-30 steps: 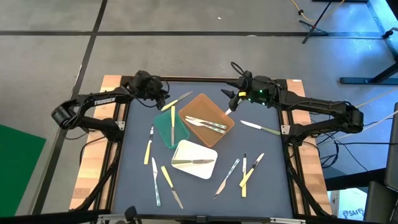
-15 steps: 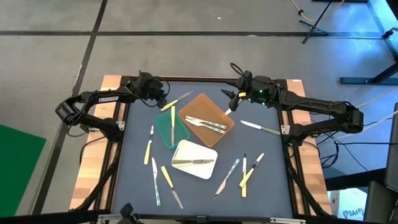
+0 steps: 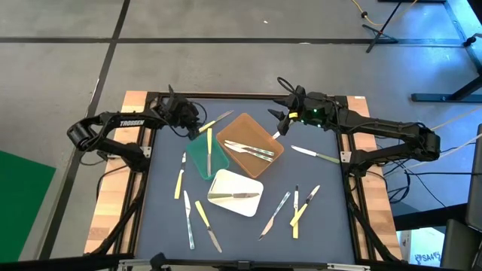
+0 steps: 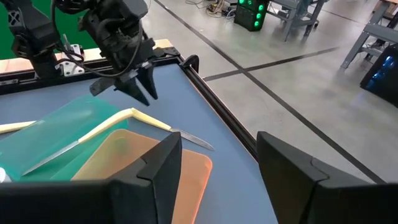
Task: Sort silverware by color (type)
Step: Put the yellow table knife into the green bin
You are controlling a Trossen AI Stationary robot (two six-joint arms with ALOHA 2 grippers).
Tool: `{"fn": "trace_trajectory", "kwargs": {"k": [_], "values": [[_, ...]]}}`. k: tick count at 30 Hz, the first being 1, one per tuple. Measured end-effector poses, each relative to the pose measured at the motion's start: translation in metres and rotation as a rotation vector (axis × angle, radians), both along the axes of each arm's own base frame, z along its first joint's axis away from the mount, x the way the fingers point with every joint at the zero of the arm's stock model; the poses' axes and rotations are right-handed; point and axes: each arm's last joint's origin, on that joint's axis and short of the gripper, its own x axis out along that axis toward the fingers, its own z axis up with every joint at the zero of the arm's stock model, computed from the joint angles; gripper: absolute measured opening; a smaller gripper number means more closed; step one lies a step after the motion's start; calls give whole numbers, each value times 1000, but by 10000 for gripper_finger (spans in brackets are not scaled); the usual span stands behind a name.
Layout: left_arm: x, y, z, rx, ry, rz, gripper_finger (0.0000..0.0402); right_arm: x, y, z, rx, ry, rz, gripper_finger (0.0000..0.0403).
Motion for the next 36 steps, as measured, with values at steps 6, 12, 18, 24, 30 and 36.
{"fn": "trace_trajectory", "kwargs": {"k": [6,12,18,24,30,36], "values": [[-3,-3,-5,-35,-17,-49,119,0,0,0,0,0,0,195],[-4,-1,-6,-29,-22,-77,119,0,0,0,0,0,0,195],[1,2,-20,-77,-17,-117,119,0,0,0,0,0,1,195],[6,6,-30,-102,-43,-138,119,0,0,0,1,0,1,195],[6,7,-30,-96,-45,-139,119,0,0,0,0,0,1,195],[6,15,-26,-89,-54,-65,119,0,0,0,0,0,1,195]]}}
